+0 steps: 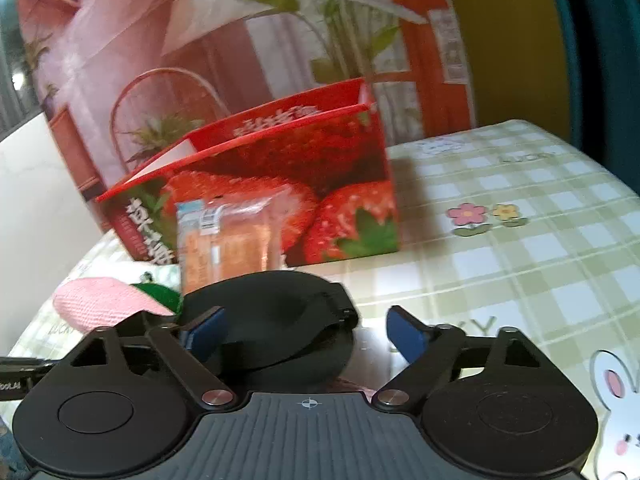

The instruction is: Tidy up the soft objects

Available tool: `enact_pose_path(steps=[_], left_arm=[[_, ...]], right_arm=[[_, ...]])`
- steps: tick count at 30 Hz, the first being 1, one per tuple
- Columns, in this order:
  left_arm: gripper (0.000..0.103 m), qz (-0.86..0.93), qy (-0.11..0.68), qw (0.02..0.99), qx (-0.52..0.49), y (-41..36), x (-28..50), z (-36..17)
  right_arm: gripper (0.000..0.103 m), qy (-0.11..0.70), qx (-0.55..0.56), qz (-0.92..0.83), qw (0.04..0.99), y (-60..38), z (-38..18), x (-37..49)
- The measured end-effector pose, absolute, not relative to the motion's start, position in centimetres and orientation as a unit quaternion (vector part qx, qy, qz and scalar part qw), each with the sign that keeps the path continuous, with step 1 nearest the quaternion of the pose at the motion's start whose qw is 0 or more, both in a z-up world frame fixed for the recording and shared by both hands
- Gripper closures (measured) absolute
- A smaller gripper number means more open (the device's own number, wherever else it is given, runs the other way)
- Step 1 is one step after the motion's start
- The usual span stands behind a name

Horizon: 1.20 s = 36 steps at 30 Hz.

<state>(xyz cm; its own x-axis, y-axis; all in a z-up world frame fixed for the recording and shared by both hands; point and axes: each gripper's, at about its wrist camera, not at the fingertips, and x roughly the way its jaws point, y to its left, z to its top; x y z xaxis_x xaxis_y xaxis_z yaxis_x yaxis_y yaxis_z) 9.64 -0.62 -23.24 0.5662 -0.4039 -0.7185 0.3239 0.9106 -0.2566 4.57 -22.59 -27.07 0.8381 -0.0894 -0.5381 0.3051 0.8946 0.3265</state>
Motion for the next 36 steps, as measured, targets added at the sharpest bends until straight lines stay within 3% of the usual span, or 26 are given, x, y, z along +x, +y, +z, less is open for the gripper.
enact_pose_path(steps=[5, 9, 11, 22, 29, 36], left_arm=[[0.089, -0.201, 0.413, 0.887, -0.051, -0.6, 9.6, -22.9], [0.092, -0.199, 0.386, 0.9, -0.043, -0.3, 9.1, -21.3], [0.093, -0.2, 0.369, 0.906, -0.046, 0.0, 8.9, -20.3], [0.093, -0.209, 0.288, 0.934, -0.025, -0.2, 9.8, -14.1], [0.093, -0.197, 0.242, 0.95, -0.022, -1.5, 15.2, -10.0], [0.093, -0.173, 0.246, 0.954, 0.015, -4.2, 22.8, -10.2]], right_arm=[[0.056, 0.265, 0.185, -0.105, 0.94, -21.9, -26.5, 4.7], [0.074, 0.241, 0.186, -0.096, 0.948, -22.3, -24.5, 3.7], [0.092, 0.237, 0.184, -0.087, 0.95, -22.5, -23.5, 3.3], [0.094, 0.19, 0.168, -0.05, 0.966, -23.0, -18.2, 2.8], [0.094, 0.142, 0.13, -0.061, 0.979, -24.1, -14.2, 7.1], [0.095, 0.133, 0.107, -0.099, 0.98, -25.9, -13.5, 13.4]])
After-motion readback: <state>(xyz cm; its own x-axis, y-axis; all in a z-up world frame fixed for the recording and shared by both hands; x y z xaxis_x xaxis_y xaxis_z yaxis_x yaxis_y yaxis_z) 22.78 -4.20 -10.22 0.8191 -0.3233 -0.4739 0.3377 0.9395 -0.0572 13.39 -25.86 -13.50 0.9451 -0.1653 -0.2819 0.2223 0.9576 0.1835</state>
